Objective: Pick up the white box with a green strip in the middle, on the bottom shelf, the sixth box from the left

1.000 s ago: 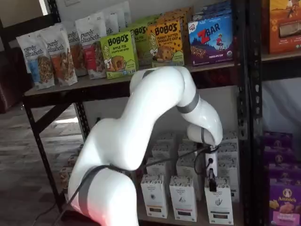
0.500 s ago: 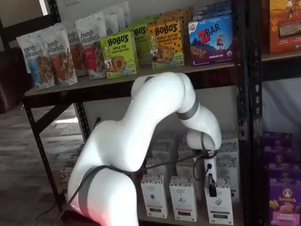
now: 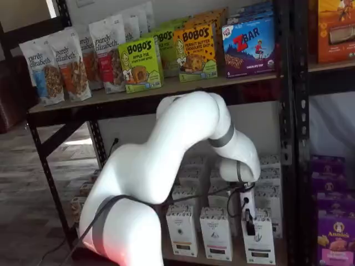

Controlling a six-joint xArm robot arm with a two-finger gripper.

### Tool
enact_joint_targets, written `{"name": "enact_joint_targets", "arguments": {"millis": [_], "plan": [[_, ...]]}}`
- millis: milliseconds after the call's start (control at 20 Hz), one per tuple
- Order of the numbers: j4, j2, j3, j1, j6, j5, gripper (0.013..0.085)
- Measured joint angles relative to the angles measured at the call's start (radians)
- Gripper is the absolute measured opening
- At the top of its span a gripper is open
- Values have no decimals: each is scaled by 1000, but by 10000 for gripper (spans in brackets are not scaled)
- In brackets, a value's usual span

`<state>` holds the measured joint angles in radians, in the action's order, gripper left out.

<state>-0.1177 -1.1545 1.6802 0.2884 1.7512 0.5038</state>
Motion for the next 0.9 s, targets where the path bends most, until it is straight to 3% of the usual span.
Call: {"name": "enact_joint_targets", "arguments": {"millis": [300,850,900], "plan": [[25,-8,15,2,23,13,690],[-3,-3,33,-1,-2,72,690],[-7,-1,33,0,-5,77,650]]}}
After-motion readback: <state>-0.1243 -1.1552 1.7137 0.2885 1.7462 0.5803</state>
